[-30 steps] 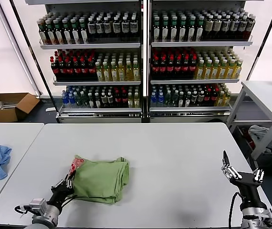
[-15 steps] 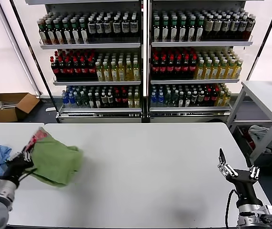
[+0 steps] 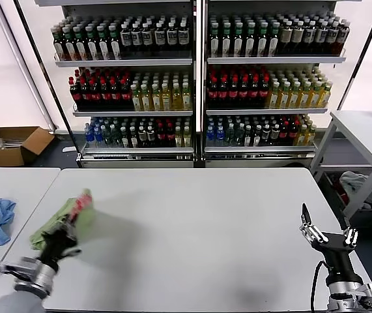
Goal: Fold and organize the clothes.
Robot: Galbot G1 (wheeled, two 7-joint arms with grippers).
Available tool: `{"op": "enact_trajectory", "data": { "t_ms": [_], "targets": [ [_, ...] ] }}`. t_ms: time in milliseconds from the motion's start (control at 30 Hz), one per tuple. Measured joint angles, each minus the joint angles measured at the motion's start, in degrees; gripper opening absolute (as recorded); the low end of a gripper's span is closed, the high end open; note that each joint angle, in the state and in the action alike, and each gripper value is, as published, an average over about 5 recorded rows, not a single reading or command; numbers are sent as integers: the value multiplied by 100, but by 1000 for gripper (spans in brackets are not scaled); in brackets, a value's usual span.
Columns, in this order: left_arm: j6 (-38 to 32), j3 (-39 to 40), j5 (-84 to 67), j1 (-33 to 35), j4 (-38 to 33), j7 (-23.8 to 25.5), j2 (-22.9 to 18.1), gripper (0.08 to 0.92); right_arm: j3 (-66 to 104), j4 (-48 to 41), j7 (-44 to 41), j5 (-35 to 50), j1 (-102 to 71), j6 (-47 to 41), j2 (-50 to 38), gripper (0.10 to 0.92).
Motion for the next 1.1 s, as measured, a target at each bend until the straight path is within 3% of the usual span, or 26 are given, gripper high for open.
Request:
{"op": "enact_trajectory", "data": {
  "t_ms": [300, 567, 833, 1100],
  "targets": [
    [19, 1593, 636, -465, 166, -39, -328, 115, -91, -13, -23, -75, 63, 4, 68, 823],
    [531, 2631, 637, -1306, 290, -640, -567, 150, -113, -31, -34, -90, 64, -1, 74, 823],
    [959, 3465, 451, -2275, 278, -1273, -771, 379, -238, -54, -55, -113, 198, -120, 99, 823],
    [1298, 3549, 529, -2297, -392, -1413, -614, 604, -576, -112, -236, -52, 575, -550, 171, 823]
  ]
}}
